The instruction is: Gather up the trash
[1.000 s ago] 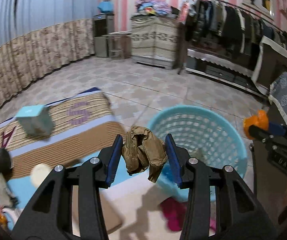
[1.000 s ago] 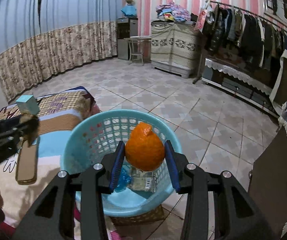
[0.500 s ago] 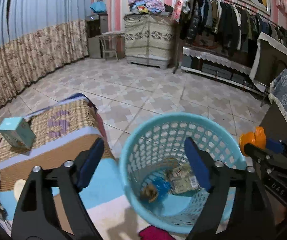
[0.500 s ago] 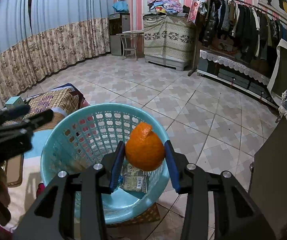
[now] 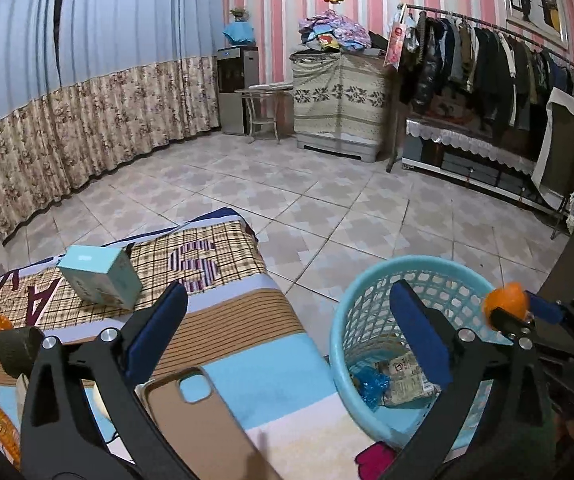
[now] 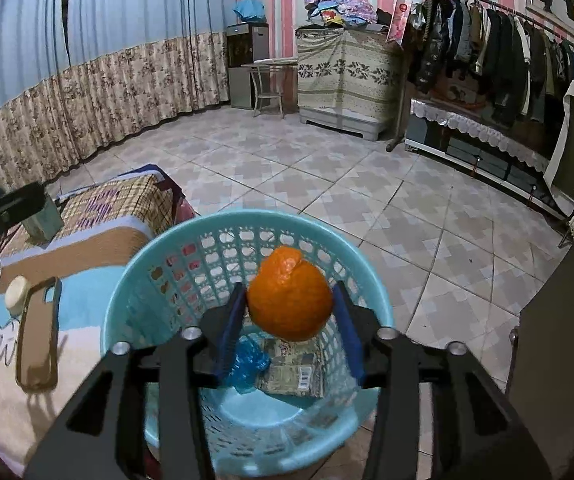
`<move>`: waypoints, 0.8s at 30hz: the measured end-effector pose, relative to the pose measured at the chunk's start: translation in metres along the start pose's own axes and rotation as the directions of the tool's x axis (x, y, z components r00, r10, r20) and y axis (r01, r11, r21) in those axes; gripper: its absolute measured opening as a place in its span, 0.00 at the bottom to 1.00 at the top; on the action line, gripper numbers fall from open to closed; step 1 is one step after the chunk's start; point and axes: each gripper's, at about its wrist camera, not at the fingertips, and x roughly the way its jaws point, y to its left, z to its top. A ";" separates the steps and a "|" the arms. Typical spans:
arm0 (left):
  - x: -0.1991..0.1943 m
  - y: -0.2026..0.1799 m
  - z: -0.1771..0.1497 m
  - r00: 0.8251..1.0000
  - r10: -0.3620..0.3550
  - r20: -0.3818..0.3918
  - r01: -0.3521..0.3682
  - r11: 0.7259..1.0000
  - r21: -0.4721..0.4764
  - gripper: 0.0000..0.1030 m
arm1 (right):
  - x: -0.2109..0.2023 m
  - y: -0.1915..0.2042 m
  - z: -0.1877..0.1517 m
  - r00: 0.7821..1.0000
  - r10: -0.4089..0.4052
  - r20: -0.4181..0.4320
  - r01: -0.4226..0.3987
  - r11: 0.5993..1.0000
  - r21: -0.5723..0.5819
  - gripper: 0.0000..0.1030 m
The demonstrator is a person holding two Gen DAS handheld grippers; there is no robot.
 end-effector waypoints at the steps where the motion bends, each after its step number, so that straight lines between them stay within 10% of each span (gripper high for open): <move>1: -0.004 0.004 0.000 1.000 0.005 0.002 -0.005 1.000 0.000 0.95 | 0.000 0.000 0.002 1.000 -0.003 0.005 0.003 1.000 0.004 0.71; 8: -0.046 0.039 -0.008 0.997 0.065 0.047 -0.066 0.998 0.002 0.95 | -0.025 0.015 0.008 0.997 -0.035 0.064 0.035 0.999 0.008 0.93; 24: -0.140 0.197 -0.079 0.953 0.302 0.005 -0.300 0.948 -0.106 0.95 | -0.076 0.198 -0.025 0.979 0.186 0.083 -0.173 0.974 -0.145 0.94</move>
